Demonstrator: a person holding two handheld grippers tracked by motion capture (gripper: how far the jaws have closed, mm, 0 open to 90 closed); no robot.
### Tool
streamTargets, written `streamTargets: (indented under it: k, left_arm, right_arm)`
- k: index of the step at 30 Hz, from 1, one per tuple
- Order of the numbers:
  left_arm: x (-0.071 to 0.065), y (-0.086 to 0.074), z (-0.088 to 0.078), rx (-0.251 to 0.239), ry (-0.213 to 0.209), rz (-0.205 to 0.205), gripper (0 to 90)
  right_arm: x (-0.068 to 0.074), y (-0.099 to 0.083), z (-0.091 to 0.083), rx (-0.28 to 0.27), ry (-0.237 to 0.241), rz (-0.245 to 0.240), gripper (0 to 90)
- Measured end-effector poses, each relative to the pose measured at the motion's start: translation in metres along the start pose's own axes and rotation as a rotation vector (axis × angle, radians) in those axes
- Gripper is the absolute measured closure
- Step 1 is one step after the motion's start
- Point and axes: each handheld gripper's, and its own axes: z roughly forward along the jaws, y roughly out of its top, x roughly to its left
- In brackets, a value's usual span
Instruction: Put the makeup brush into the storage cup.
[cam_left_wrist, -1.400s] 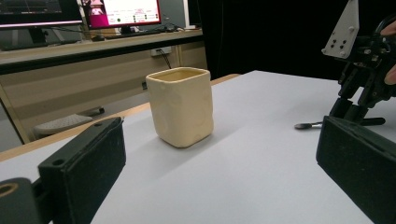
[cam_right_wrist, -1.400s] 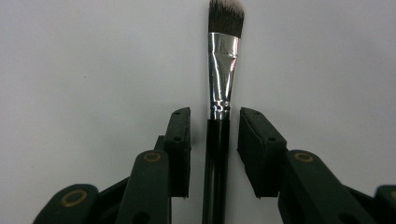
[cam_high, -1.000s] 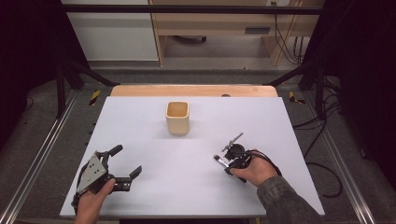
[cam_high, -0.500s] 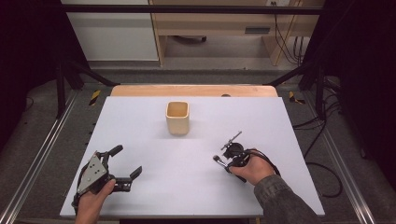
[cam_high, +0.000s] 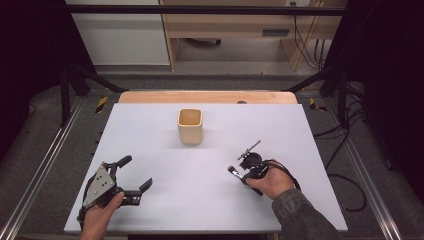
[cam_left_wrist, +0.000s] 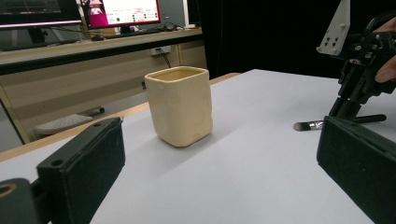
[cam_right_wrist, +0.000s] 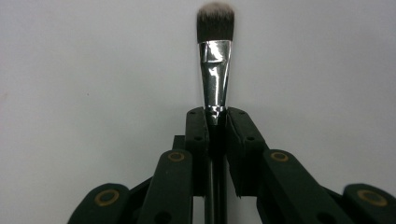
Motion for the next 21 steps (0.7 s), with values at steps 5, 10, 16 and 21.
streamTargets:
  k: [5, 10, 16, 21]
  left_arm:
    - [-0.0003, 0.0002, 0.0001, 0.001, 0.000, 0.003, 0.8]
    - [-0.0001, 0.0001, 0.0000, 0.000, -0.001, 0.002, 0.8]
    - [0.0002, 0.0001, -0.0003, -0.001, 0.000, 0.001, 0.8]
    - [0.0006, 0.0001, -0.0004, -0.002, 0.002, 0.001, 0.8]
  right_arm:
    - [-0.0003, -0.0013, 0.0005, 0.002, 0.000, -0.024, 79.4]
    - [0.0014, -0.0002, 0.0006, 0.010, -0.007, -0.029, 79.3]
    - [0.0062, 0.0025, 0.0036, 0.035, -0.017, -0.054, 78.5]
    - [0.0074, 0.0038, 0.0029, 0.044, -0.016, -0.064, 78.9]
